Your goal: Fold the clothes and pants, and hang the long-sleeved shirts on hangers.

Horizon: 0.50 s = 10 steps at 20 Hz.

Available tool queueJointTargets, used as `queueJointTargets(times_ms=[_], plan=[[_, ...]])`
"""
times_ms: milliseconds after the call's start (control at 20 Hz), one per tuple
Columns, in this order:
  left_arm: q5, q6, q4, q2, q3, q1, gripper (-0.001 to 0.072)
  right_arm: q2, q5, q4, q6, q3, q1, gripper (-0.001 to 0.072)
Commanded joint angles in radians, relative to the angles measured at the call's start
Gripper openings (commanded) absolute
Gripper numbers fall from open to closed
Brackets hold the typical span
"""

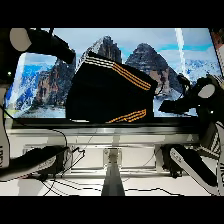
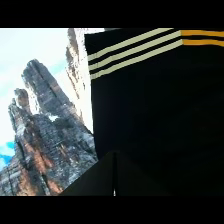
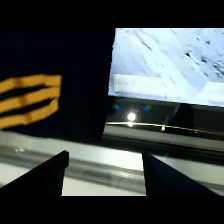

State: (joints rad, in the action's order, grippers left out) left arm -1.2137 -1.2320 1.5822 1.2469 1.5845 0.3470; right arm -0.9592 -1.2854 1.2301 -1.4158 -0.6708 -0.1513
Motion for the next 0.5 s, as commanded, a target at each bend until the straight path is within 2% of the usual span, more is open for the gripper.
queueJointTargets(times_ms=[0, 50, 150, 200, 300, 350, 450], plan=[[-0.009, -0.042, -0.031, 0.000, 0.001, 0.000, 0.0007, -0.078, 0.122, -0.035, -0.074, 0.077, -0.005, 0.0542], [-0.024, -0.085, -0.044, 0.000, 0.000, 0.000, 0.0007, -0.126, 0.109, -0.054, -0.070, 0.077, -0.005, 0.0544], [-0.052, -0.091, -0.042, 0.004, 0.000, 0.000, 0.0007, -0.235, 0.093, -0.118, -0.032, 0.077, -0.005, 0.0642], [-0.080, -0.063, -0.039, 0.005, 0.000, 0.000, 0.0008, -0.284, 0.093, -0.136, -0.022, 0.076, -0.005, 0.0649], [-0.133, 0.074, -0.040, 0.005, -0.005, -0.011, 0.0007, -0.357, 0.093, -0.151, 0.025, 0.077, -0.005, 0.0649], [-0.138, 0.076, -0.040, 0.005, -0.010, -0.031, 0.0007, -0.379, 0.092, -0.171, 0.058, 0.077, -0.004, 0.0643], [-0.139, 0.027, -0.075, 0.005, -0.024, -0.119, 0.0007, -0.397, 0.096, -0.248, 0.158, 0.077, -0.004, 0.0626]])
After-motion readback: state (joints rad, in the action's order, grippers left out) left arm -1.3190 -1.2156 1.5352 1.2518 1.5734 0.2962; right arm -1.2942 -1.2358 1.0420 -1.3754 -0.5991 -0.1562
